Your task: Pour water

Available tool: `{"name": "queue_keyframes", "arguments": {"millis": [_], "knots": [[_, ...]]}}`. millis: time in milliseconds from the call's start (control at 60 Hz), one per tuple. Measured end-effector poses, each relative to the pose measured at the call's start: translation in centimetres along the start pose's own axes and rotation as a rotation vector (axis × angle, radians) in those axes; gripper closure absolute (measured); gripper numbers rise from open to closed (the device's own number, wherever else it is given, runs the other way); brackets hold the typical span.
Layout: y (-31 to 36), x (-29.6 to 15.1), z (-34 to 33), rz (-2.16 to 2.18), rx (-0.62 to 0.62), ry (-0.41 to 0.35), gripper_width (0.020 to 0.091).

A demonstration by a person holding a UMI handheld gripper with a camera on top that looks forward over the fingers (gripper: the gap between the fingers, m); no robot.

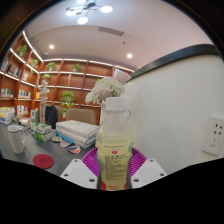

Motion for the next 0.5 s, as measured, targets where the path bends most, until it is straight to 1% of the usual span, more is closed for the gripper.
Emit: {"name": "queue_keyframes", "arguments": {"millis": [100,250,267,367,417,500], "knots": [[2.0,-1.1,-0.2,-0.135,-0.032,0.024,0.0773],[8.0,-3.5,0.3,-0.455,-0.111,0.041,0.0773],[7.9,-3.9,1.0,-0.484,-0.139,0.045,0.0774],[13.1,-4.8,1.4,-0.7,-0.156,0.044,0.0773],[14.7,-5.2,1.7,-0.813,-0.162,0.063,0.0774],[17.9,-5.6,2.2,-0.981,-0.175,0.062,0.0773]]}}
Point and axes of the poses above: the point between the fingertips, and its own axes, seen from behind it with the camera up: y to the left, x down, z forward, the way the camera looks, the point moved 1 cm from there along -z, backward, against the way the camera looks, and after that the axes turned 7 degrees about -x, right-handed, at the moved point
